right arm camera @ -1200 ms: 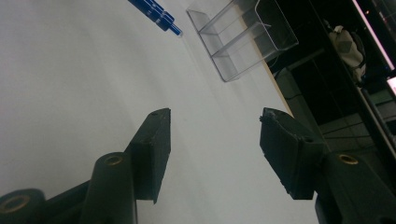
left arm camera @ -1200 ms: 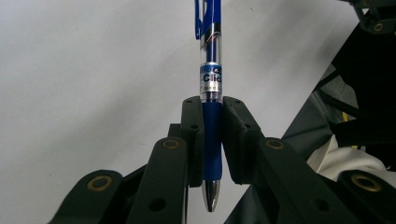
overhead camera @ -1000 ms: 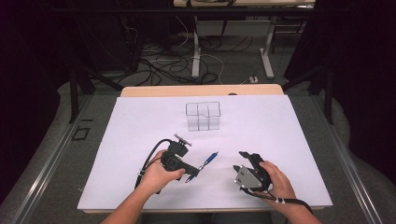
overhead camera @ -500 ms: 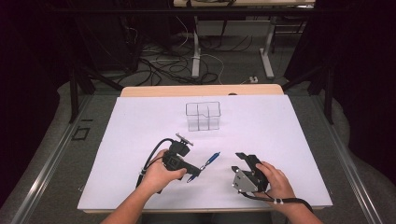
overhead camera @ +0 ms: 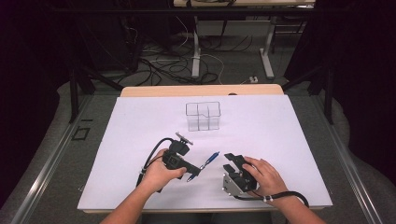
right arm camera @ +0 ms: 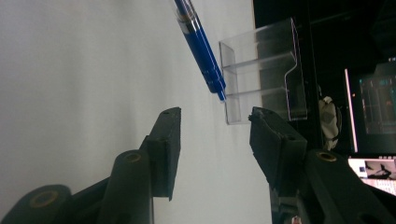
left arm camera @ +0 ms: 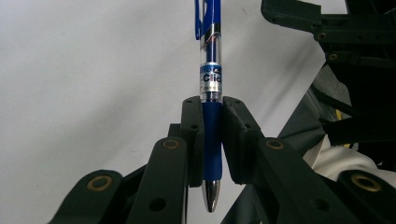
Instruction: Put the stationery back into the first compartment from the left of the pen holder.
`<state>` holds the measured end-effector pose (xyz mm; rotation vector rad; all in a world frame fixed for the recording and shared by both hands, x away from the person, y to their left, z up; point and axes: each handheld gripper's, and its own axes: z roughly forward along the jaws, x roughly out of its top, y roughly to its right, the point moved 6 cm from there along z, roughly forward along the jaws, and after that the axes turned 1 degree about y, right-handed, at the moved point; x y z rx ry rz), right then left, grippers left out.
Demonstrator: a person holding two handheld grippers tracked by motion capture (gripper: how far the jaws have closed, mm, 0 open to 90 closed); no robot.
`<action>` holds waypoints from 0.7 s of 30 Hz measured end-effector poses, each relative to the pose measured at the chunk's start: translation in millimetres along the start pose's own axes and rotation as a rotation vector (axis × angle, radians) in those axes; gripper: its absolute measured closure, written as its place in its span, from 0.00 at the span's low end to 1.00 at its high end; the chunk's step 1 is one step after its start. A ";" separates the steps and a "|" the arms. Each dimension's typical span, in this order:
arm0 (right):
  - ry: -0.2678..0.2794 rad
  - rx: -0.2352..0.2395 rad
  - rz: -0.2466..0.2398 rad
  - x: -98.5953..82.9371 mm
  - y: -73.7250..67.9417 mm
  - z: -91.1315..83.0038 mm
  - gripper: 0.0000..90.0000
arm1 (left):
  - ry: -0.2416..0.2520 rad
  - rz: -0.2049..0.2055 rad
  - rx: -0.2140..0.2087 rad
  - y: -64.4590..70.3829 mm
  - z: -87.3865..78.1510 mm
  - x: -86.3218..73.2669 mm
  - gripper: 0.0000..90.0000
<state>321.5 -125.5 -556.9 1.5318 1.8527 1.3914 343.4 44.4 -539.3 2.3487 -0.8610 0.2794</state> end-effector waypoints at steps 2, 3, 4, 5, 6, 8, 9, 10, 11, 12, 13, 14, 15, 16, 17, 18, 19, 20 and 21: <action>-0.004 0.000 -0.018 2.7 -0.3 2.1 0.62 | -0.001 0.000 -0.005 -2.2 -0.2 0.2 0.89; 0.012 0.001 -0.024 4.4 -0.7 4.2 0.63 | -0.001 -0.004 -0.006 -2.9 0.0 0.2 0.89; 0.002 -0.007 -0.043 5.0 0.0 4.5 0.64 | -0.002 -0.005 -0.006 -3.5 0.3 0.2 0.89; 0.004 -0.007 -0.050 6.2 -0.4 6.1 0.64 | -0.004 -0.010 -0.008 -3.4 1.1 0.9 0.89; 0.002 -0.005 -0.069 7.1 0.1 7.1 0.65 | -0.004 -0.010 -0.008 -3.4 1.1 0.9 0.89; 0.002 0.000 -0.080 9.4 0.1 9.4 0.67 | -0.013 -0.002 -0.008 -2.7 1.3 1.8 0.89; 0.003 0.006 -0.085 10.9 0.2 10.2 0.67 | -0.011 -0.001 -0.009 -2.0 1.8 2.6 0.89; 0.017 0.004 -0.083 12.7 0.2 11.6 0.68 | -0.009 -0.002 -0.011 -0.4 3.0 4.3 0.89; 0.024 0.004 -0.095 13.9 0.5 12.5 0.69 | -0.009 0.000 -0.012 0.3 3.6 5.0 0.89; 0.028 0.002 -0.093 14.9 -0.4 13.5 0.70 | -0.017 0.007 -0.012 0.8 3.7 5.3 0.89; 0.028 0.006 -0.110 16.0 0.0 14.5 0.70 | -0.017 0.007 -0.012 0.8 3.7 5.3 0.89; 0.029 0.007 -0.118 17.1 -0.3 15.6 0.70 | -0.016 0.009 -0.014 2.3 5.2 6.7 0.89; 0.029 0.009 -0.129 18.0 -0.5 16.3 0.71 | -0.021 0.007 -0.014 3.1 5.5 7.0 0.89; 0.030 0.009 -0.137 19.0 -0.9 17.1 0.71 | -0.020 0.015 -0.014 3.1 6.0 7.6 0.89; 0.029 0.010 -0.145 19.9 -1.3 17.7 0.71 | -0.022 0.015 -0.015 3.6 6.2 7.9 0.89; 0.035 0.009 -0.150 20.9 -1.9 18.8 0.72 | -0.021 0.015 -0.014 4.0 6.5 8.1 0.89; 0.035 0.011 -0.165 21.7 -2.0 19.3 0.72 | -0.020 0.015 -0.017 4.4 6.9 8.2 0.89; 0.035 0.010 -0.176 22.4 -2.2 20.0 0.72 | -0.020 0.016 -0.018 4.7 6.9 8.2 0.89; 0.040 0.016 -0.185 23.3 -2.6 21.1 0.73 | -0.020 0.016 -0.018 4.7 6.9 8.2 0.89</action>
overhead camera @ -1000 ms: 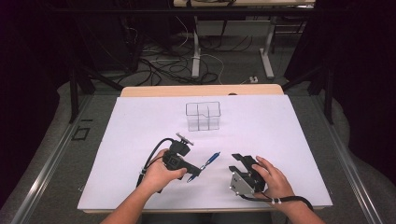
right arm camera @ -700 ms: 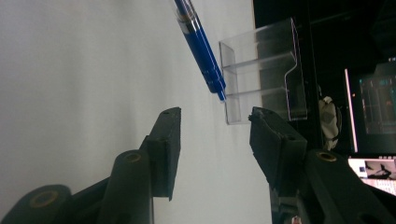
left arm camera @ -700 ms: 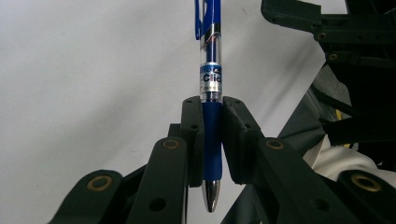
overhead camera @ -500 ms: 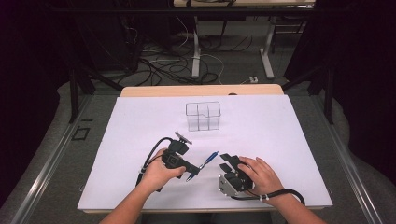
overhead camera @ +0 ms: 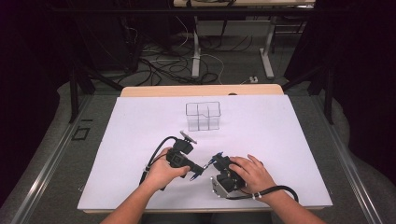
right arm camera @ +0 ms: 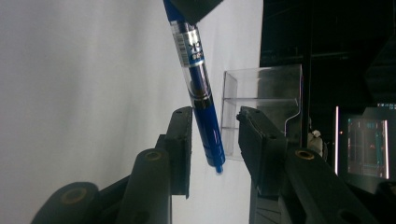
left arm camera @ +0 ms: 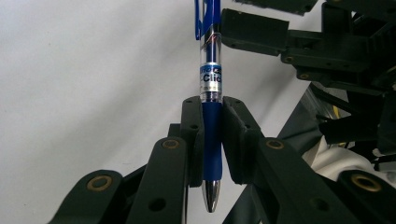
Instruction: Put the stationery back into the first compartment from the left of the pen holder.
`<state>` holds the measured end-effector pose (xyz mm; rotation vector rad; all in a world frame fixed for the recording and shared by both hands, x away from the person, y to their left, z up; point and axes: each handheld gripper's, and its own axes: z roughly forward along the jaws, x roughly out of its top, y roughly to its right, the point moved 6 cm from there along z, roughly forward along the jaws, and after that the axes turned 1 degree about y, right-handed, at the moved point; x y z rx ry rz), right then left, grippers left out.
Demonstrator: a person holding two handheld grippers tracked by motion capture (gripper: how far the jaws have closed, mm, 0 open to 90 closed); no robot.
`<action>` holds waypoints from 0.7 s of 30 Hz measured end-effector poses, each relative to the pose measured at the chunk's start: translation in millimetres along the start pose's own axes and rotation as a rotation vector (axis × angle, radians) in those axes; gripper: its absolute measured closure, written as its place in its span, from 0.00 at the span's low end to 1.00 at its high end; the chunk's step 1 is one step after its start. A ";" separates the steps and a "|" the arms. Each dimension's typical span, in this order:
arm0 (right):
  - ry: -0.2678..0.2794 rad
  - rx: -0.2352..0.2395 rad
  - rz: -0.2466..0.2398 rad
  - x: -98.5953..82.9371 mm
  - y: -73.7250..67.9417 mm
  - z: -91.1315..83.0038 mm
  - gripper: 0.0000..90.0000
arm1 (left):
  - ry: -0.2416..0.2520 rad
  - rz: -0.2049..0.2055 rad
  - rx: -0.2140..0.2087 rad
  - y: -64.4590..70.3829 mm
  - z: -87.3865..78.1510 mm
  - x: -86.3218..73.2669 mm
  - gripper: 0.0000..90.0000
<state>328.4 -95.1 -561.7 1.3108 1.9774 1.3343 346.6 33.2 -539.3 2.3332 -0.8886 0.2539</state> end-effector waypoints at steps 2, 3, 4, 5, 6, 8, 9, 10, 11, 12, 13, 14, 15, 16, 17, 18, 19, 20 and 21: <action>-0.004 0.000 -0.021 1.5 0.0 1.3 0.74 | 0.001 -0.001 0.000 0.2 0.1 -0.3 0.89; -0.006 0.003 -0.030 2.3 -0.2 1.8 0.74 | 0.002 -0.001 0.000 0.0 0.0 -0.5 0.89; -0.011 0.016 -0.033 2.9 -1.3 2.1 0.74 | 0.004 -0.003 0.001 -0.1 0.0 -0.8 0.89; -0.018 0.025 -0.045 3.3 -1.5 1.9 0.74 | 0.002 -0.003 0.000 -0.3 -0.1 -1.2 0.89; -0.003 0.010 -0.043 4.7 -2.2 3.8 0.75 | -0.004 0.003 -0.003 -0.6 -0.3 -1.7 0.89; 0.006 0.015 -0.049 6.3 -2.7 5.2 0.76 | -0.004 0.001 -0.005 -0.2 -0.2 -1.6 0.89; -0.003 0.017 -0.065 6.4 -1.8 4.8 0.77 | -0.006 0.005 -0.010 0.6 0.0 -1.2 0.89; -0.003 0.020 -0.067 6.9 -1.8 5.0 0.77 | -0.006 0.007 -0.007 0.9 0.3 -1.0 0.89; -0.004 0.020 -0.067 7.2 -1.9 5.2 0.79 | -0.006 0.007 -0.007 0.9 0.3 -1.0 0.89; -0.013 0.039 -0.062 7.3 -2.9 5.2 0.81 | -0.006 0.008 -0.006 1.0 0.3 -0.7 0.89; -0.016 0.043 -0.064 7.2 -3.3 5.2 0.83 | -0.005 0.009 -0.008 1.3 0.1 -0.4 0.89; -0.018 0.052 -0.069 7.4 -3.7 5.2 0.84 | -0.005 0.009 -0.008 1.3 0.1 -0.4 0.89; -0.006 0.038 -0.083 8.0 -3.1 6.3 0.85 | -0.005 0.011 -0.006 1.5 0.0 -0.5 0.89; -0.020 0.055 -0.091 7.8 -3.7 5.7 0.85 | -0.004 0.012 -0.005 1.6 0.0 -0.6 0.89; -0.023 0.059 -0.096 8.0 -4.0 5.8 0.86 | 0.000 0.014 -0.003 1.5 -0.7 -0.5 0.89; -0.028 0.065 -0.097 8.1 -4.8 5.8 0.87 | 0.003 0.012 0.000 1.7 -1.2 -0.3 0.89; -0.034 0.067 -0.098 8.1 -5.6 5.9 0.88 | 0.002 0.018 0.002 1.4 -2.0 -0.3 0.89; -0.032 0.073 -0.109 8.4 -5.6 6.4 0.88 | 0.002 0.018 0.002 1.4 -2.0 -0.3 0.89; -0.031 0.054 -0.114 8.6 -5.0 6.8 0.88 | 0.002 0.014 0.006 1.7 -2.9 -0.4 0.89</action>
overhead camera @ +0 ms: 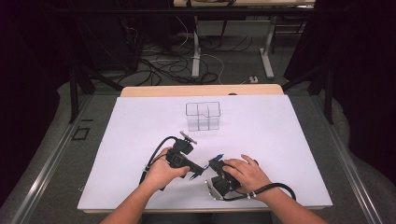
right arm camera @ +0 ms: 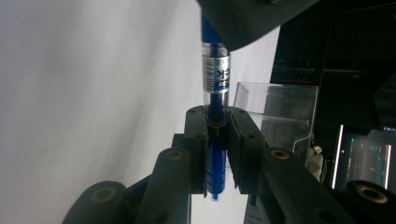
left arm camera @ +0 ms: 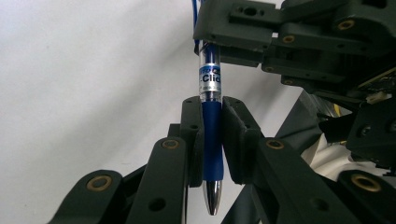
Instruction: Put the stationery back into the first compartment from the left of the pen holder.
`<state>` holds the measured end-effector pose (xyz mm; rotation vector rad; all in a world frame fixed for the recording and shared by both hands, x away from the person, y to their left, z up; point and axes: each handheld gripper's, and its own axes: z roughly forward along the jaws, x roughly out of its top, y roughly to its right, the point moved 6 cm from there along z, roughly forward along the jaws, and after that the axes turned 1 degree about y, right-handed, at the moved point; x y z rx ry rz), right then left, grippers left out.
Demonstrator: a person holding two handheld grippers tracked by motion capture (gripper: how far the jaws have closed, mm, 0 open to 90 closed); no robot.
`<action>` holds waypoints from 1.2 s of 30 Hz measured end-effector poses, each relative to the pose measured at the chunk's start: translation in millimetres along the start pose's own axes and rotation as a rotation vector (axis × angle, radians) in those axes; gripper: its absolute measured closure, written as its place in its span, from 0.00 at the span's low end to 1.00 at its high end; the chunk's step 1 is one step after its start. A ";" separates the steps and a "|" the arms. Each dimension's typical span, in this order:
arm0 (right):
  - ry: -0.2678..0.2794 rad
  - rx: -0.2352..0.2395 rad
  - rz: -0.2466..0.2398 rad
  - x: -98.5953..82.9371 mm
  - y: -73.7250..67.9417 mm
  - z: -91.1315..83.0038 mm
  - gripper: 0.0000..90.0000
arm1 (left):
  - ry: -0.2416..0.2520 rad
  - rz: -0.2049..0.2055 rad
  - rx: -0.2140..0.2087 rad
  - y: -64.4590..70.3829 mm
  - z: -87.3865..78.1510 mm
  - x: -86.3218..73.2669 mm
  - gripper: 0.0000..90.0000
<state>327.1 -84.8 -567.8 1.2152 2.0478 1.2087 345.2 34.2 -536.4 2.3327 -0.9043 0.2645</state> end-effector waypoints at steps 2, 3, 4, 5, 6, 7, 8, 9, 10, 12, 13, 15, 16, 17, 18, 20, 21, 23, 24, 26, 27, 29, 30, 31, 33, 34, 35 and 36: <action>0.005 0.016 -0.020 1.1 1.8 0.9 0.88 | 0.003 0.005 0.000 -0.4 -0.3 0.1 0.89; 0.003 0.019 -0.023 1.4 2.4 0.9 0.88 | 0.003 0.005 0.003 -0.8 -0.9 -0.1 0.89; -0.004 0.020 -0.018 1.5 2.0 0.8 0.88 | 0.004 0.003 0.003 -1.0 -1.5 -0.2 0.89; 0.000 0.018 -0.029 2.4 3.4 1.3 0.88 | 0.005 -0.001 0.001 -0.9 -2.1 -0.4 0.89; -0.001 0.021 -0.026 3.1 3.4 1.3 0.88 | 0.006 0.004 0.000 -1.5 -2.7 -0.5 0.89; -0.010 0.019 -0.022 3.2 3.1 0.8 0.88 | 0.010 -0.002 0.000 -1.3 -2.9 -0.6 0.89; -0.008 0.018 -0.031 3.8 3.8 1.0 0.88 | 0.007 0.000 -0.003 -1.8 -3.7 -1.0 0.89; -0.013 0.021 -0.035 4.1 4.2 0.7 0.88 | 0.007 0.000 -0.005 -2.1 -4.0 -1.2 0.89; -0.006 0.011 -0.046 5.0 5.5 1.3 0.88 | 0.011 -0.005 -0.011 -2.6 -4.7 -1.1 0.89; -0.013 0.012 -0.036 5.3 5.1 0.9 0.88 | 0.009 -0.005 -0.012 -3.3 -5.7 -1.3 0.89; -0.013 0.010 -0.037 5.5 5.8 1.0 0.88 | 0.019 -0.011 -0.017 -3.7 -6.7 -1.1 0.89; -0.012 0.007 -0.032 6.0 6.8 1.0 0.88 | 0.022 -0.014 -0.021 -4.5 -8.3 -1.3 0.88; -0.011 0.006 -0.031 6.3 7.4 1.2 0.88 | 0.023 -0.013 -0.022 -5.1 -9.0 -1.5 0.88; -0.009 0.007 -0.032 6.6 7.8 1.5 0.88 | 0.029 -0.020 -0.020 -5.2 -9.3 -1.4 0.88; -0.012 0.011 -0.031 6.8 8.1 1.3 0.88 | 0.032 -0.020 -0.016 -5.8 -9.7 -1.5 0.87; -0.009 0.010 -0.030 7.4 8.7 1.7 0.88 | 0.033 -0.019 -0.013 -6.5 -10.1 -1.6 0.82; -0.009 0.010 -0.027 7.6 8.9 2.0 0.88 | 0.040 -0.021 -0.008 -7.8 -11.5 -2.0 0.81; -0.001 0.004 -0.035 7.9 11.0 2.6 0.88 | 0.050 -0.017 -0.009 -9.4 -14.8 -2.7 0.77; -0.001 0.001 -0.032 7.7 11.8 2.8 0.88 | 0.072 -0.021 -0.007 -10.1 -16.1 -2.2 0.75; -0.006 0.003 -0.029 6.8 12.8 3.3 0.88 | 0.084 -0.016 -0.001 -11.7 -18.7 -2.2 0.70; -0.011 0.001 -0.028 6.1 13.0 3.4 0.88 | 0.100 -0.018 0.004 -13.0 -21.3 -2.2 0.69; -0.021 0.007 -0.025 5.4 13.5 3.6 0.88 | 0.125 -0.027 0.003 -16.0 -28.0 -2.7 0.66; -0.019 0.003 -0.026 5.4 14.1 4.2 0.88 | 0.142 -0.029 0.000 -17.7 -31.4 -2.9 0.65; -0.018 0.001 -0.028 5.6 14.9 4.8 0.88 | 0.179 -0.032 0.006 -22.1 -38.7 -4.0 0.63; -0.018 -0.001 -0.021 5.5 16.6 5.5 0.88 | 0.201 -0.035 0.020 -24.9 -42.1 -4.6 0.60; -0.019 0.000 -0.017 5.2 17.4 5.8 0.88 | 0.244 -0.039 0.044 -31.7 -48.2 -6.6 0.58; -0.020 0.003 -0.009 4.9 17.9 6.0 0.88 | 0.258 -0.038 0.061 -36.0 -51.2 -8.2 0.57; -0.014 -0.002 -0.018 5.1 19.9 6.7 0.88 | 0.276 -0.043 0.079 -40.2 -53.3 -9.8 0.55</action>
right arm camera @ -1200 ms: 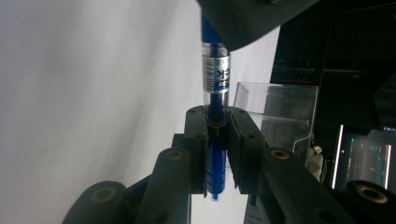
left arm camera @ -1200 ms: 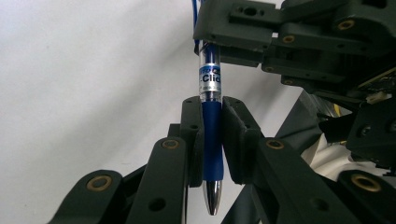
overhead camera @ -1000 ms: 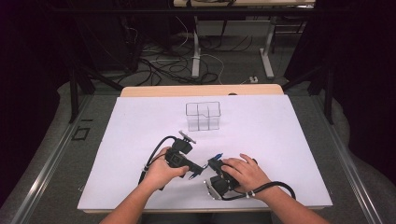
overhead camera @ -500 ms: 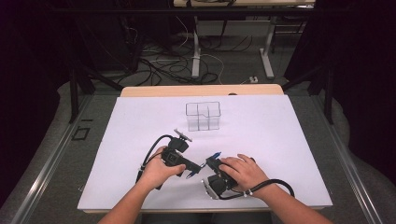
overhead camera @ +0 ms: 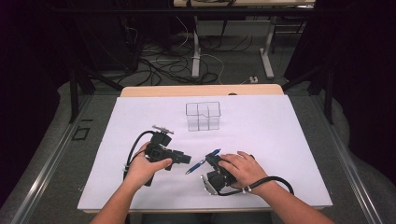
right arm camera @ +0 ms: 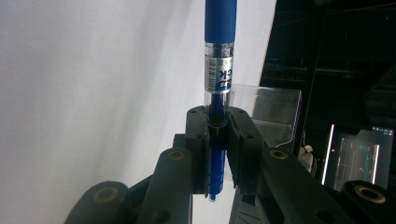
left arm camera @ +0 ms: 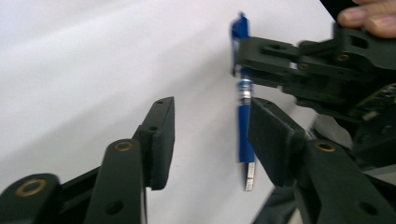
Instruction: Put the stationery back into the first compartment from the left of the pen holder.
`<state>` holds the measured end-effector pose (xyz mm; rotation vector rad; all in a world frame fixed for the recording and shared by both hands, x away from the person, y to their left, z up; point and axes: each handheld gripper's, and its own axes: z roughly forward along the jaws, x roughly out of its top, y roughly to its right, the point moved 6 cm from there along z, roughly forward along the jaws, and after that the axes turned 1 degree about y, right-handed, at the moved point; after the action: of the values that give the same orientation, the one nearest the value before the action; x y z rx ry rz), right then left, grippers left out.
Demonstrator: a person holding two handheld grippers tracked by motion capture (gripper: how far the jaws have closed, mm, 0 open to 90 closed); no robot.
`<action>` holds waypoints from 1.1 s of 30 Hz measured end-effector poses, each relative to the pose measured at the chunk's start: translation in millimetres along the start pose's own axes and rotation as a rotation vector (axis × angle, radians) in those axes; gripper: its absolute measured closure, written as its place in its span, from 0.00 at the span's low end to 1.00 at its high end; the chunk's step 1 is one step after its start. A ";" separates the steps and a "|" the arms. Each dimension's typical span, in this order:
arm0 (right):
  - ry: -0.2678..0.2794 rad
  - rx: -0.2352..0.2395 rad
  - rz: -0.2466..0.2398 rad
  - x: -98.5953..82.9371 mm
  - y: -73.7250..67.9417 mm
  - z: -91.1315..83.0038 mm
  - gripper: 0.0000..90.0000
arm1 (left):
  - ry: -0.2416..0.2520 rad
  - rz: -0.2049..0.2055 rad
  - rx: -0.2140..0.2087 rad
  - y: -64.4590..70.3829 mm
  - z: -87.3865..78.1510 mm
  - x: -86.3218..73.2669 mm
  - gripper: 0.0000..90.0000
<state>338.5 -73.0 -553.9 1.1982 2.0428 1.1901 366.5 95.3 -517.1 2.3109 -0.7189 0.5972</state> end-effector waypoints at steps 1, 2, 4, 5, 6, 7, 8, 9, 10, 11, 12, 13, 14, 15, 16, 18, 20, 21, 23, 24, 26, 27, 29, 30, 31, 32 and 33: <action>0.000 -0.001 -0.001 -0.2 1.0 0.4 0.88 | 0.000 0.000 0.000 0.0 0.0 0.0 0.54; -0.003 0.002 0.006 -0.3 1.1 0.6 0.88 | 0.021 -0.010 0.031 -8.5 -4.3 -2.9 0.53; -0.004 -0.002 -0.001 0.1 3.3 1.1 0.88 | 0.039 0.008 0.066 -17.8 -7.3 -6.5 0.48; -0.013 0.004 0.003 0.3 4.1 0.5 0.88 | 0.039 0.008 0.066 -17.8 -7.3 -6.5 0.46; -0.016 0.000 0.011 0.6 5.0 0.5 0.88 | 0.055 0.008 0.094 -25.5 -9.0 -10.8 0.45; -0.010 -0.005 0.003 1.4 7.7 1.1 0.88 | 0.055 0.008 0.094 -25.5 -9.0 -10.8 0.44; 0.002 -0.013 -0.008 2.4 11.4 2.1 0.88 | 0.073 0.019 0.115 -30.1 -8.9 -12.6 0.43; -0.011 -0.012 0.004 1.6 13.3 1.5 0.88 | 0.086 0.023 0.141 -36.8 -8.3 -16.7 0.42; -0.013 -0.013 0.007 1.5 16.1 1.8 0.88 | 0.086 0.023 0.141 -36.8 -8.3 -16.7 0.41; -0.008 -0.022 0.003 1.7 20.2 2.5 0.88 | 0.078 0.042 0.168 -44.3 -7.9 -20.5 0.39; -0.009 -0.028 0.008 1.6 24.0 2.6 0.88 | 0.078 0.046 0.178 -47.0 -7.0 -21.9 0.38; -0.004 -0.033 0.020 1.8 27.4 3.2 0.88 | 0.078 0.046 0.178 -47.0 -7.0 -21.9 0.37; -0.001 -0.038 0.028 1.9 31.3 3.4 0.88 | 0.072 0.053 0.192 -49.2 -6.3 -23.2 0.37; -0.004 -0.038 0.049 1.4 34.5 3.6 0.88 | 0.069 0.076 0.212 -51.7 -3.9 -24.4 0.36; 0.006 -0.053 0.064 1.5 38.5 4.5 0.88 | 0.065 0.084 0.221 -51.8 -2.7 -24.9 0.35; 0.015 -0.068 0.097 1.0 46.1 5.9 0.88 | 0.067 0.082 0.222 -50.6 -1.1 -25.0 0.35; 0.021 -0.073 0.133 0.2 52.0 7.1 0.88 | 0.071 0.098 0.206 -47.7 2.3 -24.5 0.35; 0.020 -0.077 0.146 -0.1 54.5 7.4 0.88 | 0.064 0.110 0.208 -47.9 2.3 -24.5 0.35; 0.023 -0.087 0.164 -0.2 58.9 7.8 0.88 | 0.068 0.099 0.214 -46.9 2.7 -24.6 0.35; 0.023 -0.094 0.169 -0.2 60.6 7.7 0.88 | 0.065 0.119 0.224 -48.3 1.3 -23.7 0.35; 0.027 -0.095 0.176 0.0 63.7 7.8 0.88 | 0.076 0.125 0.228 -49.9 0.0 -22.6 0.35; 0.025 -0.100 0.177 -0.3 65.4 7.8 0.88 | 0.076 0.125 0.228 -49.9 0.0 -22.6 0.35; 0.013 -0.100 0.182 -1.8 69.0 7.3 0.88 | 0.078 0.102 0.230 -50.7 -2.1 -22.5 0.35; 0.025 -0.107 0.187 -2.0 71.8 8.3 0.88 | 0.078 0.102 0.230 -50.7 -2.1 -22.5 0.35; 0.023 -0.110 0.197 -2.9 73.9 8.4 0.88 | 0.083 0.107 0.237 -52.4 -2.8 -22.1 0.35; 0.017 -0.112 0.202 -3.9 76.8 8.3 0.88 | 0.086 0.097 0.240 -52.6 -2.9 -22.2 0.35; 0.015 -0.109 0.207 -4.9 79.6 8.5 0.88 | 0.083 0.103 0.242 -53.8 -3.4 -22.4 0.35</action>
<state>382.6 -54.8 -489.4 1.3762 1.8730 1.3910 382.6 140.0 -551.1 2.4623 -0.7662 0.8637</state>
